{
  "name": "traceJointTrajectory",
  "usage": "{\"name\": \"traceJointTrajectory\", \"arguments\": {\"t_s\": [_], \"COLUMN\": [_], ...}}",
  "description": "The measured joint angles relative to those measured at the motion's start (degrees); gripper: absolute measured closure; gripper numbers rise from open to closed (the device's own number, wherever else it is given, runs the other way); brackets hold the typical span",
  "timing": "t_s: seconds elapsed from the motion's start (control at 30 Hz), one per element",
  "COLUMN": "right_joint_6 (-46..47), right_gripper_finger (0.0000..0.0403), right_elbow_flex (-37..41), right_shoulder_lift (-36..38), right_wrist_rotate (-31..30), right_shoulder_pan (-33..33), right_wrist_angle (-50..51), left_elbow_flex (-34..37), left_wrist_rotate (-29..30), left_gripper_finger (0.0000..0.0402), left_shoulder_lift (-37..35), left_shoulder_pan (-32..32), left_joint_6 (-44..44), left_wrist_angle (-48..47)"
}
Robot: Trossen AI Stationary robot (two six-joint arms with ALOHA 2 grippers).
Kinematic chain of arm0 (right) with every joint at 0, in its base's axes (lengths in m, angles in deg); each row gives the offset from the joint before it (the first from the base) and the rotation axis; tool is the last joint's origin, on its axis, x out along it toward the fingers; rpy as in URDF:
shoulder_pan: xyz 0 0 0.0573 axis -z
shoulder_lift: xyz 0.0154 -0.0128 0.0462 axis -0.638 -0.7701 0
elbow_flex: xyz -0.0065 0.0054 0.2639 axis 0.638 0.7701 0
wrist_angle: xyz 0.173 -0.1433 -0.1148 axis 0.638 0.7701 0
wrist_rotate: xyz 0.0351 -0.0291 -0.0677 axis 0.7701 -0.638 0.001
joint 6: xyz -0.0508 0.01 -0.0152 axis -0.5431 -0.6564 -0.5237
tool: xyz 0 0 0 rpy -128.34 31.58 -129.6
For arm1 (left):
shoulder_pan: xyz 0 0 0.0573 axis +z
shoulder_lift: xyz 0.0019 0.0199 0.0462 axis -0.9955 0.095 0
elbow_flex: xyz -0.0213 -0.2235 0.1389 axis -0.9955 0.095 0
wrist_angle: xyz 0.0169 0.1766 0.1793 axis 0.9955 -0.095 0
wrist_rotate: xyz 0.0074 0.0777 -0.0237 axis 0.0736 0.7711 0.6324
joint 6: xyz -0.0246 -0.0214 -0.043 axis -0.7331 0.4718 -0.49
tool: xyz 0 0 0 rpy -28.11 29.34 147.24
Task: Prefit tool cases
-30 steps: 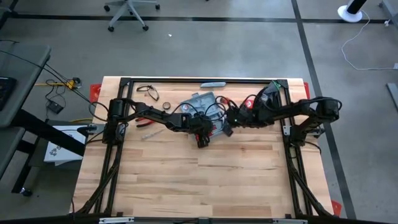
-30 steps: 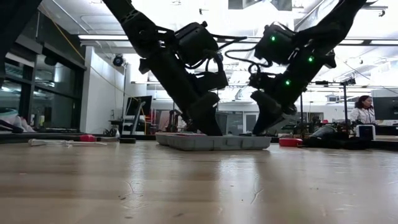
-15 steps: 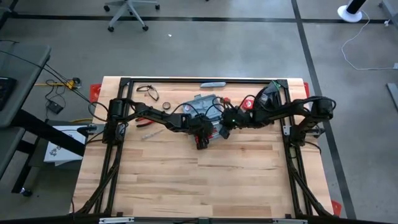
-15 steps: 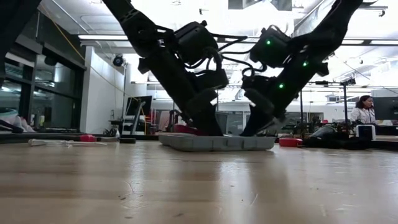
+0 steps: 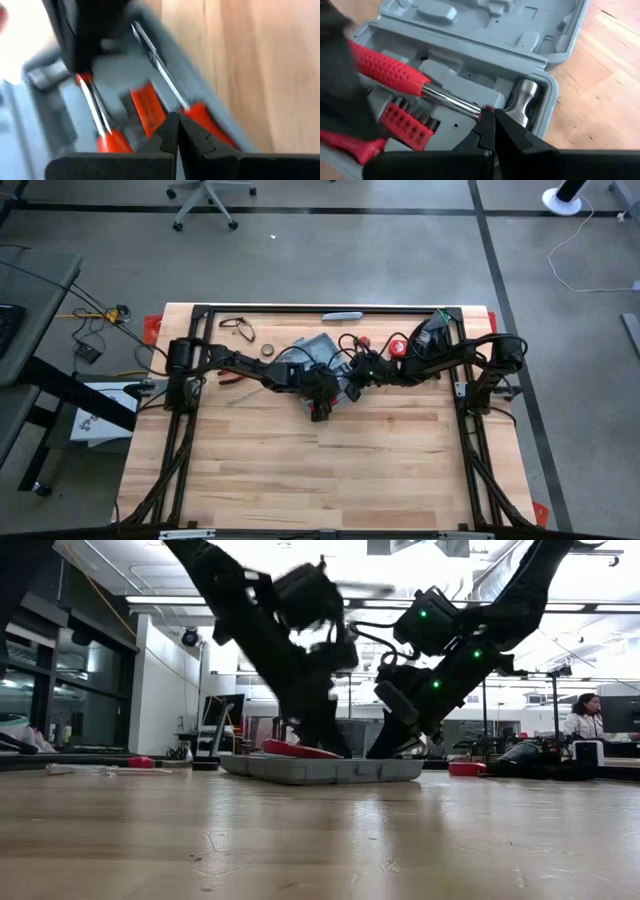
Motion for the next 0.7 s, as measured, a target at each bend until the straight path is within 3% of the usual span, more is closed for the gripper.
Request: {"name": "traceJointTrajectory", "arguments": {"t_s": [0.23, 0.4, 0.7], "right_joint_6": [-0.4, -0.4, -0.42], "right_gripper_finger": [0.0403, 0.0403, 0.0403], "right_elbow_flex": [0.07, 0.13, 0.24], "right_shoulder_lift": [0.0, 0.0, 0.0], "right_wrist_rotate": [0.07, 0.03, -0.9], "right_shoulder_pan": [-0.03, -0.03, 0.03], "right_wrist_angle": [-0.12, -0.34, -0.1], "left_elbow_flex": [-0.33, -0.5, -1.13], "left_wrist_rotate": [7.87, 7.13, 4.1], "left_gripper_finger": [0.0401, 0.0401, 0.0401], "left_shoulder_lift": [-4.0, -2.85, 7.91], "left_shoulder_pan": [0.14, 1.53, 3.38], "left_joint_6": [3.38, 1.31, -3.85], "left_wrist_angle": [1.22, -0.02, 2.09]}}
